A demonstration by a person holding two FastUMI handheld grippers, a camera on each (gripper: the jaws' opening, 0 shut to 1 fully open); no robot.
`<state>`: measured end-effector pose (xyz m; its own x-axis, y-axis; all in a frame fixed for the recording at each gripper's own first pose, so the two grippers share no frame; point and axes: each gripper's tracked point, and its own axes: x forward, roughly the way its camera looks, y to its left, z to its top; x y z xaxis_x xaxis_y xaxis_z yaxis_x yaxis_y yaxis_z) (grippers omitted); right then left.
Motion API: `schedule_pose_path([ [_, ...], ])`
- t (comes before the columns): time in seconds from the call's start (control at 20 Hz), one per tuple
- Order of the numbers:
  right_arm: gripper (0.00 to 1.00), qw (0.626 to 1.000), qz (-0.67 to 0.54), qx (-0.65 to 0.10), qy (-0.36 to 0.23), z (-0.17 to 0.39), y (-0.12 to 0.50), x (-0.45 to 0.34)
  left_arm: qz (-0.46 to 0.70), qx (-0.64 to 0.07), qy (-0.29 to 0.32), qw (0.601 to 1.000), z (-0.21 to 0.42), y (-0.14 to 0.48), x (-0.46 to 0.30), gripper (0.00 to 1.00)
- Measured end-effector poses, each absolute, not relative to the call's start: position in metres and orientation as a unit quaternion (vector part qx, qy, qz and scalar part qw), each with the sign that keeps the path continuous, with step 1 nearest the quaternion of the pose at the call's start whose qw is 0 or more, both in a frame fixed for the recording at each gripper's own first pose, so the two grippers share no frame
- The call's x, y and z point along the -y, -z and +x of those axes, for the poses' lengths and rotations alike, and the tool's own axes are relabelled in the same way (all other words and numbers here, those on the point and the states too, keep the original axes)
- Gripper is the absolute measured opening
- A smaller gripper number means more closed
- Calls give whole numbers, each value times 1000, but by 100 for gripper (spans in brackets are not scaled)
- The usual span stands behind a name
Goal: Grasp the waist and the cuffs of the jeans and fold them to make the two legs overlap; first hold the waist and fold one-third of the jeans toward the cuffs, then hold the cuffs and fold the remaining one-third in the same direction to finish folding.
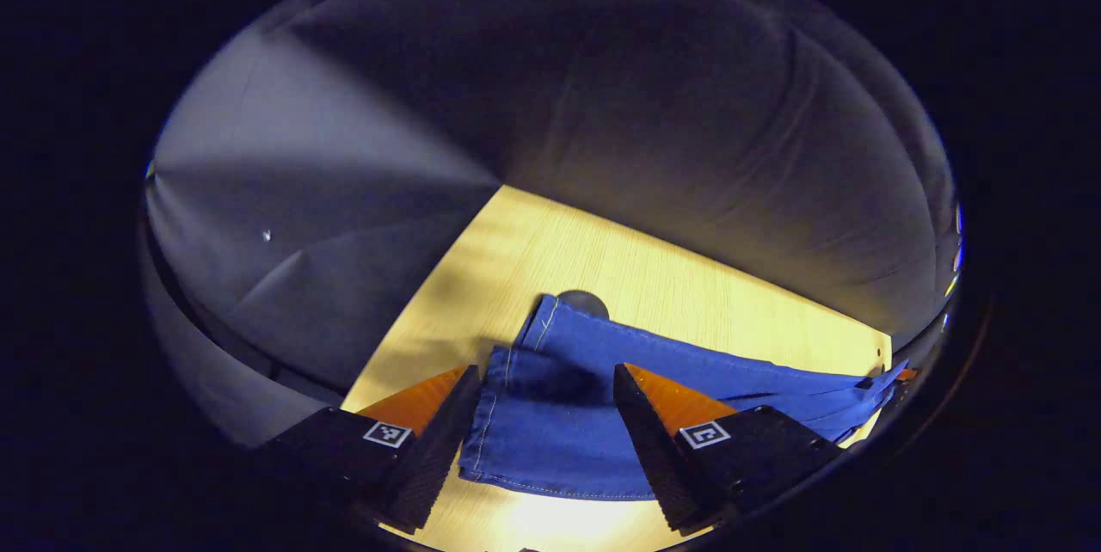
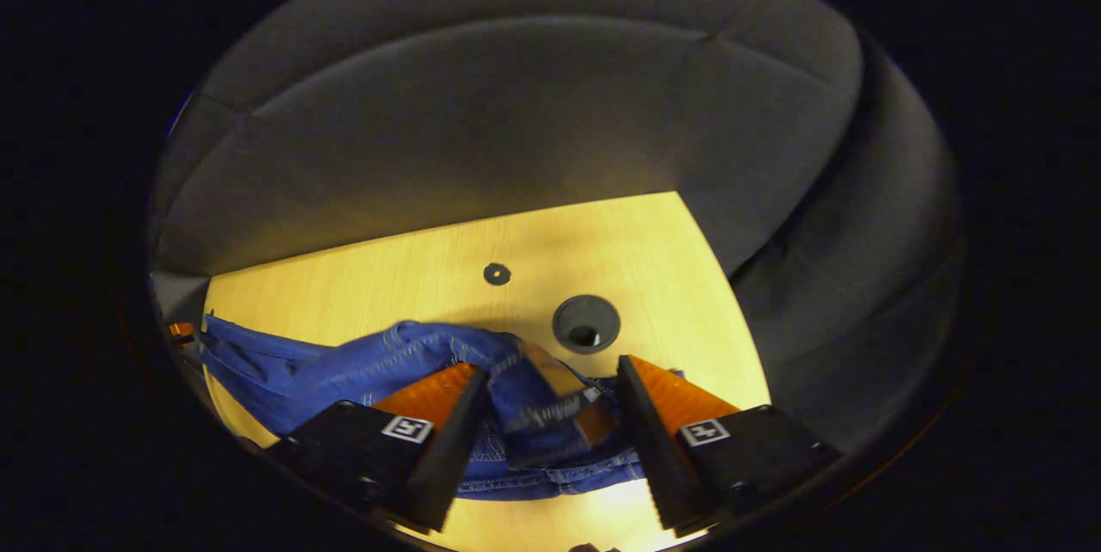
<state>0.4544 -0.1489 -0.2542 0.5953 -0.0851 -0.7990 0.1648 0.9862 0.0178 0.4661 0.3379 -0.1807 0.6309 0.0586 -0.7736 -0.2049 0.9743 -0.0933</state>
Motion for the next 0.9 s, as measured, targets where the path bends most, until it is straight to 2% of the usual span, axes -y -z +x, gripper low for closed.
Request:
schedule_pose_path([
  [0.05,100,900,32,-428,79,452,245,154,-70,-404,-81,908,467,173,-343,97],
  [0.35,100,921,107,-343,149,404,216,168,67,-284,-99,951,447,89,-354,97],
  [0.55,99,915,149,-327,182,380,229,174,65,-230,-83,967,402,56,-318,97],
  [0.9,99,897,205,-320,226,372,273,178,63,-206,-33,976,312,43,-243,98],
])
